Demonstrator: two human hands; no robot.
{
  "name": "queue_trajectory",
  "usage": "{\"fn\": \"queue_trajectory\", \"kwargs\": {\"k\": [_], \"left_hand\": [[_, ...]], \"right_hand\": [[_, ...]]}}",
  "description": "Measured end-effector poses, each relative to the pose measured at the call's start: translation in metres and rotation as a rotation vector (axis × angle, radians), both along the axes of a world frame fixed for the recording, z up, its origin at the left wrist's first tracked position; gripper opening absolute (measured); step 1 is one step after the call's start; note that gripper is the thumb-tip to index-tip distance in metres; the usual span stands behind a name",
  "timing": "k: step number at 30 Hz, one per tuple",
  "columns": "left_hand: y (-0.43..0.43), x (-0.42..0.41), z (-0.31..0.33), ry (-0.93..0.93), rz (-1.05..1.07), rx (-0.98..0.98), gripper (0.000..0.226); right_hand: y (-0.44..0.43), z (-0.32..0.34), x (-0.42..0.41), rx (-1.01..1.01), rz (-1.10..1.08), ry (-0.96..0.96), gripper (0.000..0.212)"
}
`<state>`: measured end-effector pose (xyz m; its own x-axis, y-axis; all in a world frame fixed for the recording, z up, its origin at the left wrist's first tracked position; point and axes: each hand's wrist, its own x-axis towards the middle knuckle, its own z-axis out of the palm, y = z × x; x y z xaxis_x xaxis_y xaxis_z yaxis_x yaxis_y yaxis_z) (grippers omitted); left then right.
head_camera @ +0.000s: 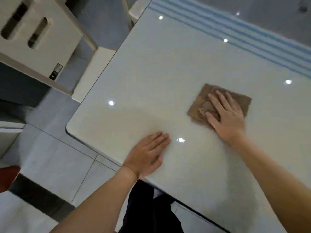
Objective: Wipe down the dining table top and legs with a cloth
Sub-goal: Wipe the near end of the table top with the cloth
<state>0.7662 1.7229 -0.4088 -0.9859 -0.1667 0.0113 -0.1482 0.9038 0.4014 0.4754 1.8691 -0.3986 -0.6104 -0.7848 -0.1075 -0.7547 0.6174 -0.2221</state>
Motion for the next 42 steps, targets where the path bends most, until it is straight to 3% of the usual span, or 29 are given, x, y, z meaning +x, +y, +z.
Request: {"fn": "queue_trajectory", "kwargs": {"k": [5, 13, 17, 21, 25, 29, 31, 37, 40, 42], "left_hand": [[0.0, 0.0, 0.003, -0.008, -0.005, 0.04, 0.056], [-0.007, 0.005, 0.019, -0.02, -0.04, 0.124, 0.056], [-0.075, 0.026, 0.032, 0.022, 0.035, 0.021, 0.055], [-0.173, 0.056, 0.015, -0.113, 0.284, -0.093, 0.055], [-0.199, 0.066, 0.005, -0.125, 0.252, -0.072, 0.053], [-0.203, 0.066, 0.005, -0.068, 0.256, -0.002, 0.052], [-0.205, 0.066, 0.002, -0.047, 0.247, -0.001, 0.052], [-0.207, 0.065, 0.001, 0.011, 0.252, 0.017, 0.051], [-0.206, 0.066, 0.001, 0.015, 0.256, 0.032, 0.051], [-0.206, 0.066, 0.003, 0.013, 0.261, 0.04, 0.05]], "right_hand": [[-0.04, -0.005, -0.006, 0.003, -0.155, 0.002, 0.062], [0.001, -0.001, 0.108, -0.023, -0.184, -0.029, 0.064], [0.004, -0.001, 0.15, 0.006, -0.192, -0.05, 0.063], [-0.008, -0.005, 0.216, 0.016, 0.025, -0.034, 0.061], [-0.052, -0.011, 0.258, -0.052, 0.356, 0.023, 0.062], [-0.096, -0.015, 0.224, -0.059, 0.63, -0.024, 0.064], [-0.121, -0.017, 0.174, -0.071, 0.551, -0.011, 0.063], [-0.181, -0.006, 0.006, 0.003, -0.208, -0.014, 0.071], [-0.203, -0.003, 0.048, -0.012, -0.318, -0.034, 0.069], [-0.197, -0.006, 0.125, -0.041, -0.135, -0.03, 0.066]]}}
